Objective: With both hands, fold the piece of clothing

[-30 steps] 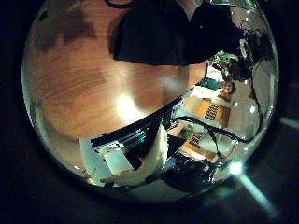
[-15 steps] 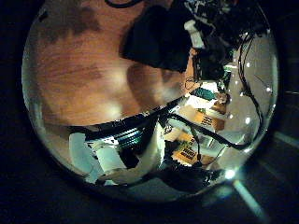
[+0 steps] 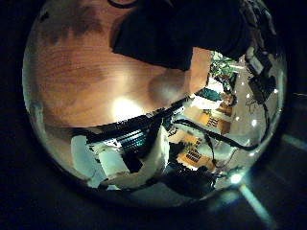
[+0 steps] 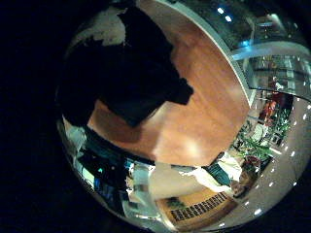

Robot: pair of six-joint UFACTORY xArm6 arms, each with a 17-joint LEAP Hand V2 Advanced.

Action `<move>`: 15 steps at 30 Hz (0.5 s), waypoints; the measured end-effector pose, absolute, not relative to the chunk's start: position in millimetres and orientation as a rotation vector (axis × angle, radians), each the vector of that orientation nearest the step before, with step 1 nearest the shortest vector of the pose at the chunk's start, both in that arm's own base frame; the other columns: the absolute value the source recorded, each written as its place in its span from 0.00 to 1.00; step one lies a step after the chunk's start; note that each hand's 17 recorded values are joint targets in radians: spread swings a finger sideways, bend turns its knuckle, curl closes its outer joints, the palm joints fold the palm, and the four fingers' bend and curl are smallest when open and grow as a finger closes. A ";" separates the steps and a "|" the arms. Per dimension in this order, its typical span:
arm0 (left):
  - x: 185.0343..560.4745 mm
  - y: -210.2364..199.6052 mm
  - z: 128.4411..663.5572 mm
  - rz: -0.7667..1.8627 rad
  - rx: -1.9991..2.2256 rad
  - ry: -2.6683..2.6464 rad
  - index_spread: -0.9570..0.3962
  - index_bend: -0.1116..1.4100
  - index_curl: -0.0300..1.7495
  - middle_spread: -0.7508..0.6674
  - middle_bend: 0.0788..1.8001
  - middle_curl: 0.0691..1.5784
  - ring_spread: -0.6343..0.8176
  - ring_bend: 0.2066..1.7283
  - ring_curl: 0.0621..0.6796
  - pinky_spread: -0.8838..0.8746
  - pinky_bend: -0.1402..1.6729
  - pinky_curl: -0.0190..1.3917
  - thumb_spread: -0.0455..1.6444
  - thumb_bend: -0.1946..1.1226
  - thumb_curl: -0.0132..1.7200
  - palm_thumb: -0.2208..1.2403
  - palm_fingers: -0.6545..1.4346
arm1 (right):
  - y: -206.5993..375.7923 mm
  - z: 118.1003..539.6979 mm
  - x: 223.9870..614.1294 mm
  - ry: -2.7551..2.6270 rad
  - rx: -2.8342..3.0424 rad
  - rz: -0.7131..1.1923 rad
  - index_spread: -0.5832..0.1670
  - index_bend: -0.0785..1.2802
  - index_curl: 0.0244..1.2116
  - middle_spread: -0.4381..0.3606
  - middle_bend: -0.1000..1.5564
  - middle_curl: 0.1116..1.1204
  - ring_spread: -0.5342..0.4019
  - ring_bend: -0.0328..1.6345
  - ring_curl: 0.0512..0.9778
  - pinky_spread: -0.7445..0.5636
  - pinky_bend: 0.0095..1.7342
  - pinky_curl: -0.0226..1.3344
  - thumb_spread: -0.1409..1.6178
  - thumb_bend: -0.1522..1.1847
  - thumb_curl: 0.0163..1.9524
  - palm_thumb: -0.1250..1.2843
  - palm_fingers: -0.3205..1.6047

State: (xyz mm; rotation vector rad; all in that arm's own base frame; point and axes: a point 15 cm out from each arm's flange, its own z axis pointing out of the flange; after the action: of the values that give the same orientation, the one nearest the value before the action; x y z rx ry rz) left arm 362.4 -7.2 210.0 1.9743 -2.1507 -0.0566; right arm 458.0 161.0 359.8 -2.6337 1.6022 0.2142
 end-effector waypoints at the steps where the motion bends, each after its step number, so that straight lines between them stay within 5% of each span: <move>1: 363.4 -10.0 212.5 -0.057 1.973 -2.155 0.75 0.18 0.18 0.71 0.08 0.21 0.77 0.23 0.24 0.80 0.24 0.24 0.75 0.14 0.16 0.27 0.35 | 148.6 367.3 459.6 1.623 -2.608 0.199 0.23 0.19 0.33 0.32 0.26 0.25 0.51 0.62 0.35 0.66 0.62 0.46 0.81 0.12 0.28 0.71 0.18; 9: 363.6 -32.6 243.4 -0.070 1.969 -2.170 0.75 0.18 0.18 0.71 0.07 0.21 0.77 0.23 0.24 0.80 0.24 0.24 0.74 0.14 0.16 0.28 0.35 | 100.2 378.0 457.3 1.740 -2.548 0.205 0.21 0.21 0.32 0.25 0.28 0.26 0.52 0.56 0.30 0.77 0.54 0.41 0.81 0.11 0.28 0.76 0.22; 15: 345.5 -35.5 260.3 -0.082 1.998 -2.162 0.75 0.18 0.18 0.71 0.07 0.21 0.77 0.23 0.24 0.80 0.24 0.24 0.75 0.14 0.16 0.28 0.35 | 88.4 374.4 449.2 1.733 -2.578 0.267 0.21 0.20 0.31 0.30 0.26 0.25 0.60 0.49 0.25 0.86 0.47 0.35 0.81 0.10 0.27 0.75 0.19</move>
State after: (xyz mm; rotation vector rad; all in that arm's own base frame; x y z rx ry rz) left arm 345.5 -35.5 260.3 1.9983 -2.1623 -0.0825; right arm 449.2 88.4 374.4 -2.5778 1.7329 0.2670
